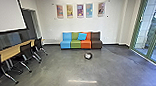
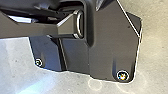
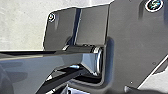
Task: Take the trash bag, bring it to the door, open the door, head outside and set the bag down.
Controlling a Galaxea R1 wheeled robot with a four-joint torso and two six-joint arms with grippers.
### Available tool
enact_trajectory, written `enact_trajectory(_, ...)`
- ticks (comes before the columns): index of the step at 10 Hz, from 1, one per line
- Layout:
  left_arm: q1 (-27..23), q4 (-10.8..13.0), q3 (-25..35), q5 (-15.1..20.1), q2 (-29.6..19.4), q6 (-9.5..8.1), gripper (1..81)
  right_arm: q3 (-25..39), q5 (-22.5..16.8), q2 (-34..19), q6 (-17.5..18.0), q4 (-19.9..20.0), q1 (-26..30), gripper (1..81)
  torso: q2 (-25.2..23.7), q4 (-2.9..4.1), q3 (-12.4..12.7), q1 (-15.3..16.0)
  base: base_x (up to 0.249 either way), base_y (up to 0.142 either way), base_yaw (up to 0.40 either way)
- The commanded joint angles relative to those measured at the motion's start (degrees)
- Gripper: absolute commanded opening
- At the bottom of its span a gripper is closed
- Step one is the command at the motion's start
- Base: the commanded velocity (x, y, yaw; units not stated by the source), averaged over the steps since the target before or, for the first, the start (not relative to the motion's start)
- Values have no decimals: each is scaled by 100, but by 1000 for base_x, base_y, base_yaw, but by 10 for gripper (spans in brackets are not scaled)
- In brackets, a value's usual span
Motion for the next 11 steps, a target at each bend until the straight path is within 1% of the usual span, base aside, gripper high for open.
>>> enact_trajectory(1,-279,3,68,244,-11,-23,811,104,-303,7,-97,-65,238,811,2,0,0,2,89,0,0)
enact_trajectory(4,-279,-15,68,236,-11,-23,811,87,-303,8,-97,-56,247,811,5,0,-2,2,105,0,0)
enact_trajectory(11,-279,29,77,244,24,-23,811,69,-303,8,-105,-47,230,811,5,0,-2,2,124,0,0)
